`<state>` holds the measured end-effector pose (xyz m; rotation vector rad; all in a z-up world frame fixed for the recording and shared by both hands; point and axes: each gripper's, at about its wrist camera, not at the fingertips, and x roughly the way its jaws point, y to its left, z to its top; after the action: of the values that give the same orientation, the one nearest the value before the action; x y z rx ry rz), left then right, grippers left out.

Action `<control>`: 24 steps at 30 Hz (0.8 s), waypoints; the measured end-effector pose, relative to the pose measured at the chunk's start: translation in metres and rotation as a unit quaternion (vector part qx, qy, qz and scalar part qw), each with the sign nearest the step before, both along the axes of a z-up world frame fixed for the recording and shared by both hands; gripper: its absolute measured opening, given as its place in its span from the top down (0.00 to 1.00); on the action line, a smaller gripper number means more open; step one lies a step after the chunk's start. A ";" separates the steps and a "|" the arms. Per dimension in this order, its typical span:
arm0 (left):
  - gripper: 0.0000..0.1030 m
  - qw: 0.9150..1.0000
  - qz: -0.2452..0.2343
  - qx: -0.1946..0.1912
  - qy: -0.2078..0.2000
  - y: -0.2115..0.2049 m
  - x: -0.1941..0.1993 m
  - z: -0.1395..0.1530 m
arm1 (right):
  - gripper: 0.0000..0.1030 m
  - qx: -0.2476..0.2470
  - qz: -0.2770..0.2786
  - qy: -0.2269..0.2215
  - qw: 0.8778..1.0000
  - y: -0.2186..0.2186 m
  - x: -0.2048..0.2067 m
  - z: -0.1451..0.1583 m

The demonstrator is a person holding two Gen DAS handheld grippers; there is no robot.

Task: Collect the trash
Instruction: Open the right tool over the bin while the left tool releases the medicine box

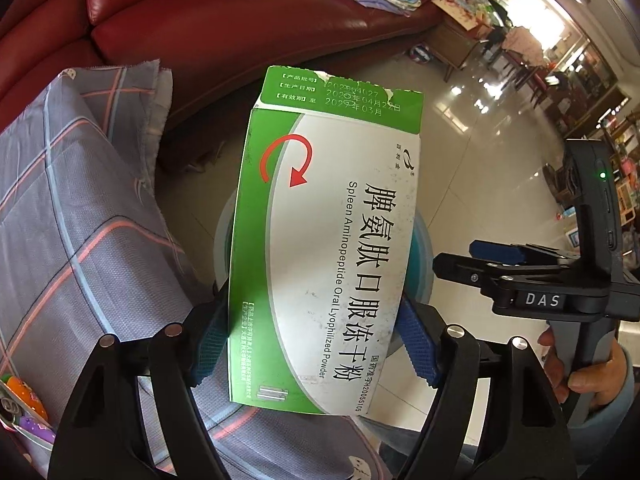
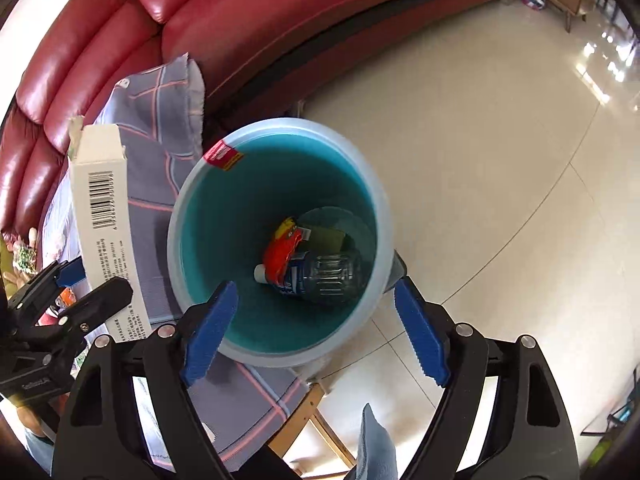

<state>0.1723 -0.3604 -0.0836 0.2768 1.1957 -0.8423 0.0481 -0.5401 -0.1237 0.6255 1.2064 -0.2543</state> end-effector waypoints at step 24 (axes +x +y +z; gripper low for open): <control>0.06 0.999 0.042 0.008 -0.001 0.034 -0.004 -0.001 | 0.18 0.002 0.018 0.012 1.000 0.015 0.012 -0.003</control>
<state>0.1685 -0.3266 -0.0842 0.2386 1.2038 -0.7588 0.0600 -0.5246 -0.1272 0.6048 1.2410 -0.2292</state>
